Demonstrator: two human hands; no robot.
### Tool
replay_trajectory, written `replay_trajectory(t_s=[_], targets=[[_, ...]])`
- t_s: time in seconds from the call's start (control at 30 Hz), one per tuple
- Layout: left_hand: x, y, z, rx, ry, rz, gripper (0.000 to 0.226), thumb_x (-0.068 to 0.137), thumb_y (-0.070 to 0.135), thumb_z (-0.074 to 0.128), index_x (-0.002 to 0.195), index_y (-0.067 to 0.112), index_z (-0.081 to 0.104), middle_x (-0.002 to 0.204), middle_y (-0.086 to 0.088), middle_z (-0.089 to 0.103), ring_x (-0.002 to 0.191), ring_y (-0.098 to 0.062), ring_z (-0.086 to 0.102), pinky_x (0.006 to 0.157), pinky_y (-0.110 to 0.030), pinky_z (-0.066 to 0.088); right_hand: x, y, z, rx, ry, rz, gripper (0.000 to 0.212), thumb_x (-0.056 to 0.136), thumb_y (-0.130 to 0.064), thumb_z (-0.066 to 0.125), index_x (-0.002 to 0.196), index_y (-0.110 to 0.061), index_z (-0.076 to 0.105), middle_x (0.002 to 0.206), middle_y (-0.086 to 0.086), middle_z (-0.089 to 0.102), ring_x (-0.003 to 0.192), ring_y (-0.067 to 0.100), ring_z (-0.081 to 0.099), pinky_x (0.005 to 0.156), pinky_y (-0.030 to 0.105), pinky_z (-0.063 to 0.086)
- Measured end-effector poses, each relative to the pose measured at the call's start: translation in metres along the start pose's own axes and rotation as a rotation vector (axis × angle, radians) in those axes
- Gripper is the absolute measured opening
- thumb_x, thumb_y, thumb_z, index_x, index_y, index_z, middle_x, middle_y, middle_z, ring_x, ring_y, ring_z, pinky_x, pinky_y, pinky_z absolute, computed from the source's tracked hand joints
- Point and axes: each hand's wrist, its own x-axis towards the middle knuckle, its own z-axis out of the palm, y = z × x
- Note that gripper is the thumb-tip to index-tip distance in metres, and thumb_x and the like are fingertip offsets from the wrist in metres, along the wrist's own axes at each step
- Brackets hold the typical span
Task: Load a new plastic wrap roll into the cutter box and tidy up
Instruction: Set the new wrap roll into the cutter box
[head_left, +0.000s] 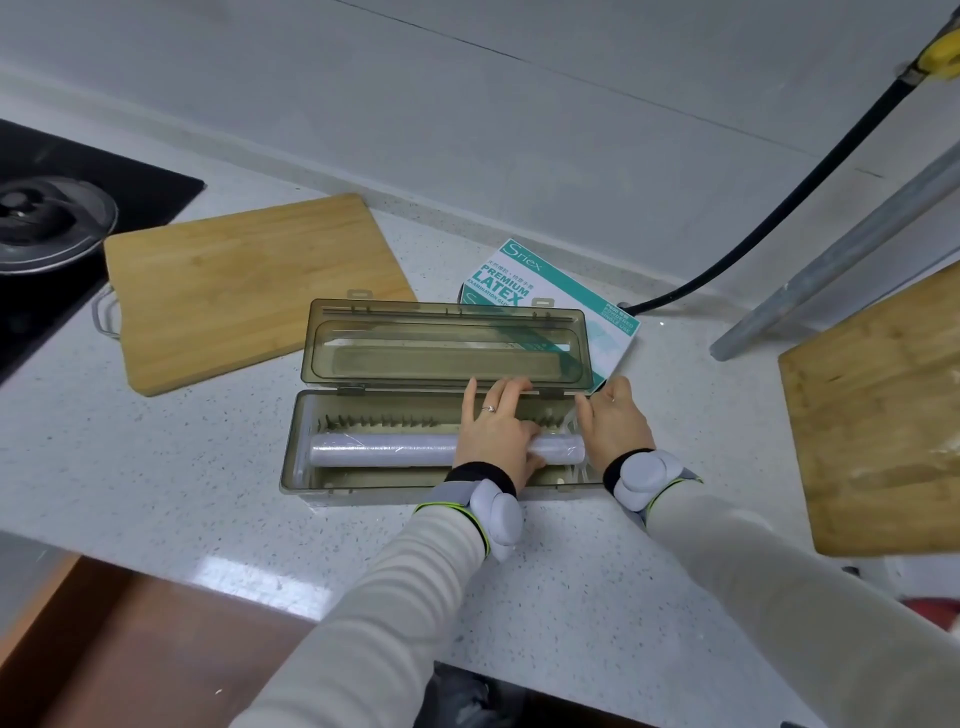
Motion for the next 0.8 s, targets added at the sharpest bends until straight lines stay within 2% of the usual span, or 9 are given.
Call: replay_trajectory(t_s=[0.17,0.27,0.37,0.47,0.53,0.6,0.73,0.8], targets=[[0.001,-0.001,0.002,0.0,0.004,0.003,0.025,0.078,0.041,0.066,0.098,0.027,0.073,0.145,0.006,0.024,0.141,-0.017,0.017,0.113,-0.044,-0.018,-0.002,0.011,-0.008,-0.023,-0.021,-0.122,0.039,0.096,-0.034,0.037,0.116,-0.001,0.044,0.094,0.01,0.044,0.092,0.033,0.057,0.069,0.03,0.039],[0.001,0.0,0.003,0.006,0.001,0.009,0.028,0.077,0.044,0.066,0.099,0.029,0.072,0.144,0.007,0.023,0.14,-0.017,0.016,0.112,-0.045,-0.019,-0.007,0.021,-0.013,0.095,0.059,-0.178,0.029,0.093,-0.028,0.051,0.105,-0.002,0.046,0.105,0.013,0.049,0.075,0.025,0.054,0.064,0.027,0.038],[0.001,-0.001,0.003,0.01,0.002,0.008,0.03,0.076,0.046,0.066,0.102,0.03,0.071,0.145,0.006,0.024,0.14,-0.017,0.017,0.111,-0.043,-0.021,-0.008,0.026,-0.017,0.194,-0.058,-0.121,0.041,0.088,-0.034,0.06,0.115,-0.008,0.042,0.106,0.005,0.05,0.079,0.02,0.053,0.071,0.026,0.04],[0.0,-0.001,0.002,0.016,-0.004,0.006,0.032,0.077,0.046,0.065,0.103,0.03,0.071,0.146,0.006,0.023,0.141,-0.017,0.016,0.111,-0.043,-0.021,-0.006,0.028,-0.015,0.169,-0.245,-0.051,0.046,0.088,-0.041,0.057,0.122,-0.011,0.046,0.101,0.003,0.058,0.094,0.024,0.059,0.08,0.026,0.043],[0.0,0.0,0.002,0.016,-0.008,0.003,0.032,0.078,0.047,0.064,0.104,0.03,0.07,0.146,0.006,0.023,0.141,-0.017,0.017,0.113,-0.044,-0.018,-0.006,0.029,-0.012,0.192,-0.269,-0.023,0.033,0.09,-0.042,0.054,0.106,-0.013,0.055,0.085,-0.003,0.057,0.087,0.022,0.054,0.077,0.026,0.041],[0.0,0.0,0.002,0.019,-0.013,-0.002,0.031,0.079,0.046,0.064,0.104,0.03,0.07,0.146,0.006,0.023,0.14,-0.017,0.018,0.113,-0.044,-0.017,-0.006,0.028,-0.011,0.209,-0.263,-0.013,0.026,0.091,-0.041,0.053,0.089,-0.015,0.053,0.068,-0.01,0.044,0.08,0.019,0.047,0.072,0.024,0.035],[0.0,0.0,0.003,0.025,-0.015,0.001,0.03,0.079,0.045,0.064,0.105,0.03,0.07,0.146,0.006,0.023,0.14,-0.017,0.019,0.113,-0.044,-0.018,-0.008,0.025,-0.012,0.229,-0.257,-0.005,0.027,0.092,-0.039,0.052,0.093,-0.012,0.057,0.075,-0.003,0.048,0.08,0.018,0.045,0.072,0.024,0.033],[0.0,0.0,0.002,0.029,-0.023,0.006,0.031,0.079,0.044,0.064,0.106,0.029,0.069,0.145,0.006,0.023,0.14,-0.017,0.018,0.111,-0.044,-0.02,-0.009,0.024,-0.013,0.21,-0.272,-0.003,0.028,0.092,-0.041,0.05,0.087,-0.013,0.052,0.07,-0.005,0.045,0.079,0.018,0.045,0.072,0.024,0.032]])
